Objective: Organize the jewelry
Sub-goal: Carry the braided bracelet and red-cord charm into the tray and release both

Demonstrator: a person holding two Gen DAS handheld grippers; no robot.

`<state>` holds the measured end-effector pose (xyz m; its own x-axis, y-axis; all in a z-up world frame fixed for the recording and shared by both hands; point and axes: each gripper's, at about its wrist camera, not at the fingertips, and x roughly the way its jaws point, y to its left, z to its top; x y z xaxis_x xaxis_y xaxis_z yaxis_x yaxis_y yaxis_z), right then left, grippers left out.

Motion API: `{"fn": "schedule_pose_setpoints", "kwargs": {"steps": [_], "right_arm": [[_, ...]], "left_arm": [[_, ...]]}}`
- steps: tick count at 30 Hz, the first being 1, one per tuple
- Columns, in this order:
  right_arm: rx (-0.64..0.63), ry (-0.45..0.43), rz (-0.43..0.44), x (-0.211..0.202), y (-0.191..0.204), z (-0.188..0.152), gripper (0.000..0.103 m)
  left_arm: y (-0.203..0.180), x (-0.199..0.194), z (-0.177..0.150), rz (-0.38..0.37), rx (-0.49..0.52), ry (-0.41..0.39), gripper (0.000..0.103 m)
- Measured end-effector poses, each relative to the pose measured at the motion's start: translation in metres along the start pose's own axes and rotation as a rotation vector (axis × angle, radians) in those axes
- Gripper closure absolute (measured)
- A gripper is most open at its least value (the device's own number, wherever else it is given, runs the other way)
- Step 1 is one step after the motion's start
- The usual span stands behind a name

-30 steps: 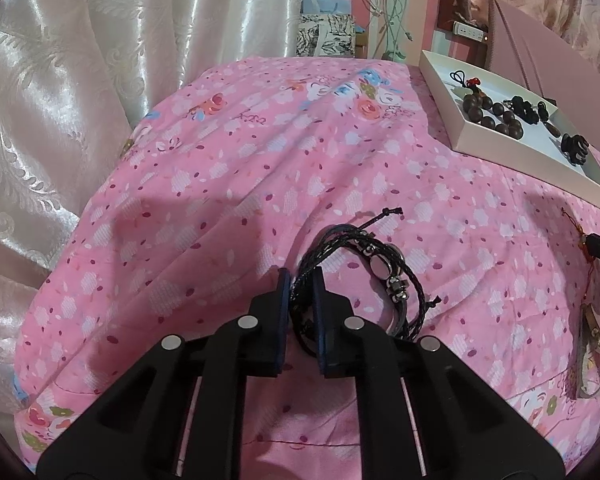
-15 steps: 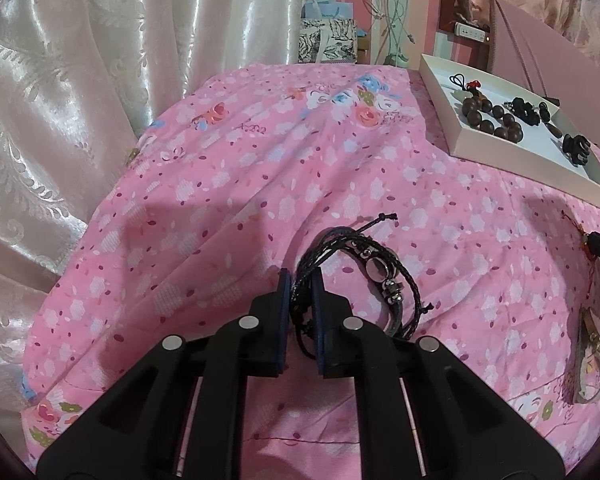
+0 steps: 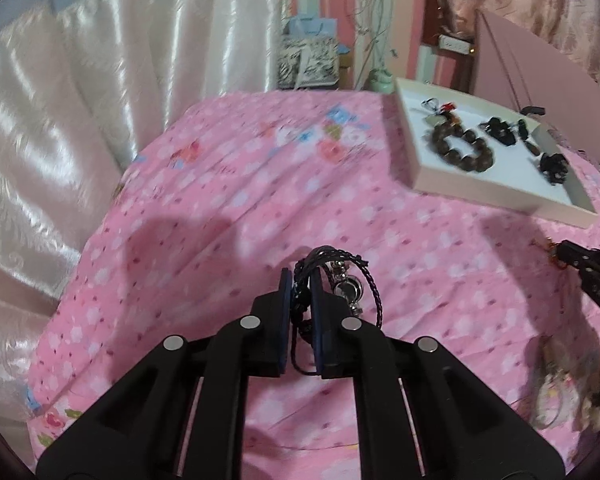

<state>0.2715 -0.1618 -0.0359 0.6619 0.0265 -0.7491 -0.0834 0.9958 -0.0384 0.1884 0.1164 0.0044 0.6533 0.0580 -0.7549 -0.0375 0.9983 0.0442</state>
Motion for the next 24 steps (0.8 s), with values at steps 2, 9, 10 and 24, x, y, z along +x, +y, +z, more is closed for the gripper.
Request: {"fn": "schedule_pose_setpoints", "kwargs": {"steps": [2, 9, 10, 24], "right_arm": [[-0.002, -0.003, 0.000, 0.000, -0.002, 0.004, 0.096], [-0.006, -0.031, 0.006, -0.008, -0.009, 0.022, 0.096], [-0.003, -0.037, 0.008, -0.010, -0.011, 0.025, 0.096], [0.098, -0.152, 0.044, -0.038, -0.055, 0.085, 0.096]], "left_arm": [[-0.009, -0.004, 0.009, -0.015, 0.017, -0.014, 0.096], [-0.037, -0.016, 0.035, -0.062, 0.053, -0.059, 0.096], [-0.040, -0.018, 0.038, -0.066, 0.056, -0.063, 0.096], [-0.120, -0.013, 0.109, -0.212, 0.100, -0.130, 0.096]]}}
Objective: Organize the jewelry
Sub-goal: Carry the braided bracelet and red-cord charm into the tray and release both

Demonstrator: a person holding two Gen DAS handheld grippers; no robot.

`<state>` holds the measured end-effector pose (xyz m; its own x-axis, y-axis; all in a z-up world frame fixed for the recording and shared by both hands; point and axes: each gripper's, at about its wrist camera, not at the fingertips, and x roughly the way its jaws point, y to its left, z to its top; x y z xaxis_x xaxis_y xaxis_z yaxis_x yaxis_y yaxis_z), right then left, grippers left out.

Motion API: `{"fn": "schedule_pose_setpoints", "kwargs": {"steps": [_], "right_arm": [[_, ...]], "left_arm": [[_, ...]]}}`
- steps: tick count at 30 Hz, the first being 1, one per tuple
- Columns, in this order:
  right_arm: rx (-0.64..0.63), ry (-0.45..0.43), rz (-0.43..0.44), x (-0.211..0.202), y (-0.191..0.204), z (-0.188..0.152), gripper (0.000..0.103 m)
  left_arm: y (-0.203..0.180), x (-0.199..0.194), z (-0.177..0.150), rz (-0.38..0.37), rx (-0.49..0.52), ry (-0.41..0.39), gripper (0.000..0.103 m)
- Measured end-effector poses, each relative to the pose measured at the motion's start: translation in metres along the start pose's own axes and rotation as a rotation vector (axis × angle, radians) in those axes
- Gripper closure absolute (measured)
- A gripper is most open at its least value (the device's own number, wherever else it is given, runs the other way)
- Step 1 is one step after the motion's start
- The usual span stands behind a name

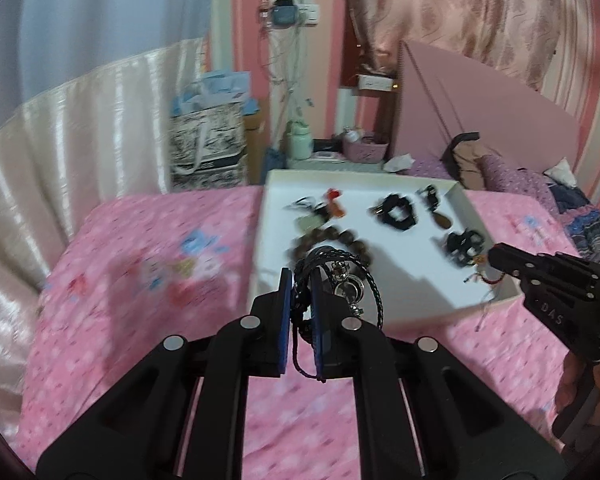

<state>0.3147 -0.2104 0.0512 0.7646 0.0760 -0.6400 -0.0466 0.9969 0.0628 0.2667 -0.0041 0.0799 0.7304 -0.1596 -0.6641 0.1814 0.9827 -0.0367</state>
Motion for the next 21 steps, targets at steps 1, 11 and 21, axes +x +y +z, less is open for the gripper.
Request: {"fn": "schedule_pose_setpoints", "kwargs": {"steps": [1, 11, 21], "right_arm": [[0.013, 0.000, 0.003, 0.004, -0.005, 0.004, 0.096], [0.104, 0.053, -0.029, 0.049, -0.044, -0.007, 0.096], [0.133, 0.118, -0.074, 0.078, -0.060, -0.026, 0.096]], "left_arm": [[-0.007, 0.007, 0.005, -0.018, 0.001, 0.005, 0.096], [-0.063, 0.083, 0.015, -0.102, 0.026, 0.089, 0.096], [-0.070, 0.136, -0.014, -0.046, 0.074, 0.158, 0.096]]}}
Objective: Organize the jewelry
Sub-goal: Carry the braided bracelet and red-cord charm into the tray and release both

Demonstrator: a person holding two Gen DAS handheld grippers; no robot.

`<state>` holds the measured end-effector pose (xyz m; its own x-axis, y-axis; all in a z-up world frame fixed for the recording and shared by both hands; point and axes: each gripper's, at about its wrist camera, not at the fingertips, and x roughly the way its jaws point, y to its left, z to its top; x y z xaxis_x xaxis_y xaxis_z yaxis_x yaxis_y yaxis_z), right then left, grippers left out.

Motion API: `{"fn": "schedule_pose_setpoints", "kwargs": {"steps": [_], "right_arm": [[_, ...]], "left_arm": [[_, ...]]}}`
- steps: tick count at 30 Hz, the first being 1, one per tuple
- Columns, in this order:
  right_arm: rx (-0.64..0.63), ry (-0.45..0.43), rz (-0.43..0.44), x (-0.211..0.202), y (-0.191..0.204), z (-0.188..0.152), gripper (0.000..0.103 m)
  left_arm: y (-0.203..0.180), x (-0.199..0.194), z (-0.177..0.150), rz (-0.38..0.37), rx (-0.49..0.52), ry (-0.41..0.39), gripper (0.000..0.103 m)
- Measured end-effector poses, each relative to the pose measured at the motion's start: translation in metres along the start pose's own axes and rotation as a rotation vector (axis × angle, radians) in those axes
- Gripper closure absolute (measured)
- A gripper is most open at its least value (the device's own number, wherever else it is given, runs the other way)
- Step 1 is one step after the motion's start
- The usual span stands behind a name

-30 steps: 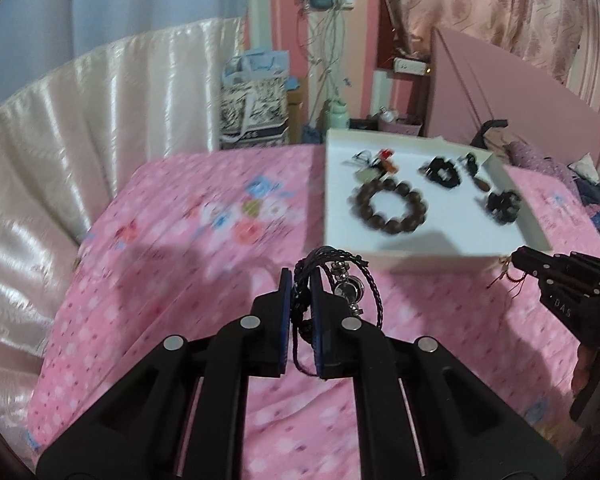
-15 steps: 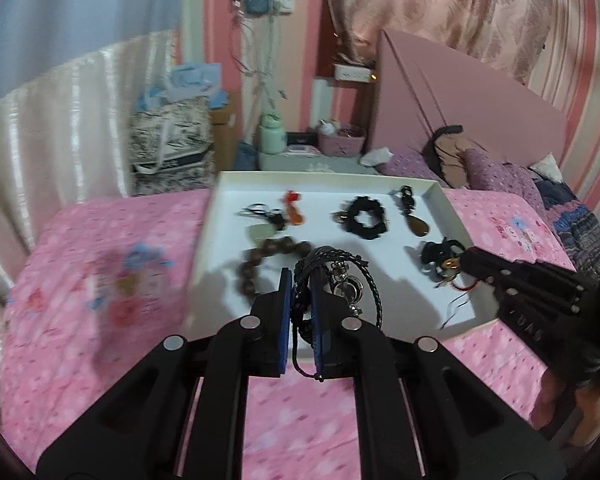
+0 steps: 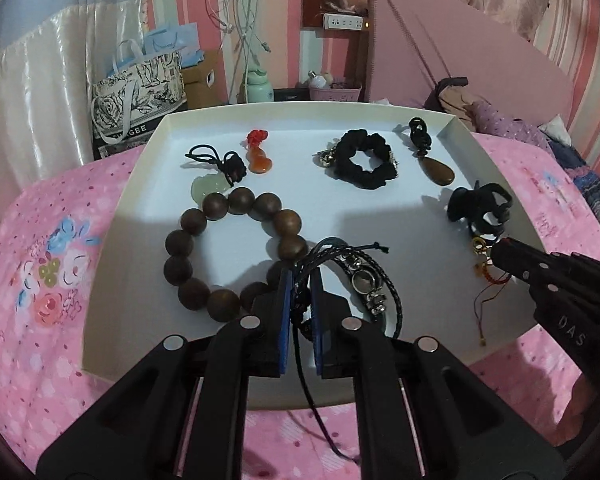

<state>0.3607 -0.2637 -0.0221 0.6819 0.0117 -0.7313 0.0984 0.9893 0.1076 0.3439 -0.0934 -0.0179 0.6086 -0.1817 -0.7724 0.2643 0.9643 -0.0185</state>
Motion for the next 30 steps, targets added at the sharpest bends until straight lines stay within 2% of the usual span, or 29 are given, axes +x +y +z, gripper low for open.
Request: {"fn": "schedule_pose_setpoints", "kwargs": {"steps": [10, 13, 18, 20, 22, 23, 24, 26, 28, 29, 30], "right_arm": [[-0.008, 0.021, -0.006, 0.010, -0.001, -0.003, 0.096], [-0.015, 0.017, -0.001, 0.010, 0.000, -0.004, 0.096], [-0.012, 0.012, 0.005, 0.010, -0.001, -0.005, 0.095], [-0.006, 0.009, 0.009, 0.009, -0.002, -0.005, 0.093], [0.002, 0.006, 0.018, 0.008, -0.004, -0.004, 0.081], [0.007, 0.002, 0.017, 0.007, -0.004, -0.004, 0.064], [0.016, -0.012, 0.012, 0.005, -0.005, -0.004, 0.058], [0.017, -0.018, 0.013, 0.002, -0.006, -0.003, 0.058], [0.023, -0.024, 0.022, 0.000, -0.008, -0.001, 0.051], [0.030, -0.024, 0.032, 0.000, -0.009, -0.001, 0.045], [0.034, -0.023, 0.050, 0.000, -0.009, -0.001, 0.040]], "left_arm": [[-0.009, 0.002, -0.007, 0.041, 0.049, -0.016, 0.094], [-0.006, 0.005, -0.007, 0.035, 0.044, -0.004, 0.087], [-0.002, 0.008, -0.007, 0.025, 0.038, 0.021, 0.080], [-0.001, 0.005, -0.010, 0.016, 0.035, 0.023, 0.064], [-0.002, 0.002, -0.012, 0.027, 0.034, 0.015, 0.057], [-0.002, 0.000, -0.014, 0.028, 0.031, 0.013, 0.056], [-0.002, -0.001, -0.014, 0.027, 0.026, 0.014, 0.055], [-0.003, -0.005, -0.015, 0.018, 0.017, 0.021, 0.049], [-0.005, -0.012, -0.019, 0.022, 0.019, 0.020, 0.045], [-0.004, -0.017, -0.021, 0.031, 0.025, 0.013, 0.038], [-0.004, -0.022, -0.023, 0.028, 0.025, 0.009, 0.035]]}}
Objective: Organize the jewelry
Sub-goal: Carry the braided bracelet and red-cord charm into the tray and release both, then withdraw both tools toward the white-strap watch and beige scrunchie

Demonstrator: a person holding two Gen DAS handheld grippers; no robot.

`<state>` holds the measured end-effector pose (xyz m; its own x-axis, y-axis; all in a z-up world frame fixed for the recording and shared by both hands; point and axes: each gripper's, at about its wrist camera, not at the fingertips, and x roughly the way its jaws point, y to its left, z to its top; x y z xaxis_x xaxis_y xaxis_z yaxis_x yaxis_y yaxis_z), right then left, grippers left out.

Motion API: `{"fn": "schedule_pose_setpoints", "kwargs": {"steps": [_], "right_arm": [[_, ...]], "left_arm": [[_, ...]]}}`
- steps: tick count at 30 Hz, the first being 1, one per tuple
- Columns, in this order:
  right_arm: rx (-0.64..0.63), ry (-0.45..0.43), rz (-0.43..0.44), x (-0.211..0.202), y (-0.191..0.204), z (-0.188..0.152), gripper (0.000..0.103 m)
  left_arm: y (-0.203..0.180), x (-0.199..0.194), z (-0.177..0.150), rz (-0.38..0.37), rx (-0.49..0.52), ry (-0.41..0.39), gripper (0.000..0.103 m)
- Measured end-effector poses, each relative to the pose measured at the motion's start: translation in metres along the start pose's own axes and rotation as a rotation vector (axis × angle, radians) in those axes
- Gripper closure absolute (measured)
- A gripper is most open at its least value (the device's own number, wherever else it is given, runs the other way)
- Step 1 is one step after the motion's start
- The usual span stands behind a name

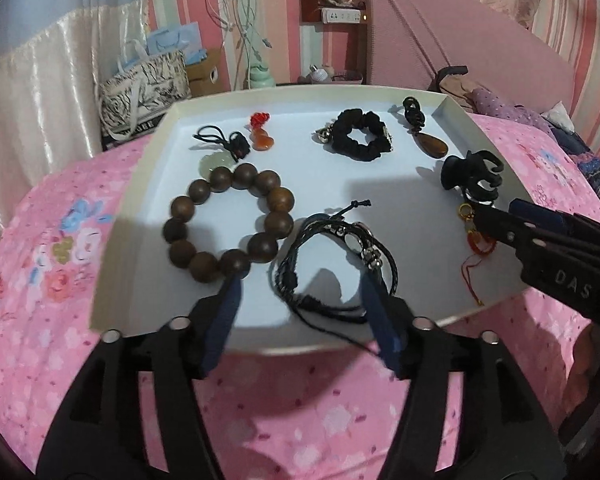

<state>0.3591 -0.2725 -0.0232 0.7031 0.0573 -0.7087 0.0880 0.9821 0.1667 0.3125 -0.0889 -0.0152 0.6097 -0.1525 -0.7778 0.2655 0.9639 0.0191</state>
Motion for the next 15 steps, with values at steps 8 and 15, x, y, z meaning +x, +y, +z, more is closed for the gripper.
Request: {"fn": "schedule_pose_setpoints", "kwargs": {"steps": [8, 15], "right_arm": [[0.007, -0.072, 0.010, -0.025, 0.010, 0.003, 0.015], [0.010, -0.120, -0.051, -0.070, 0.016, -0.011, 0.004]], "left_arm": [[0.015, -0.045, -0.006, 0.053, -0.024, -0.064, 0.014], [0.038, -0.101, -0.021, 0.146, -0.028, -0.135, 0.003]]}}
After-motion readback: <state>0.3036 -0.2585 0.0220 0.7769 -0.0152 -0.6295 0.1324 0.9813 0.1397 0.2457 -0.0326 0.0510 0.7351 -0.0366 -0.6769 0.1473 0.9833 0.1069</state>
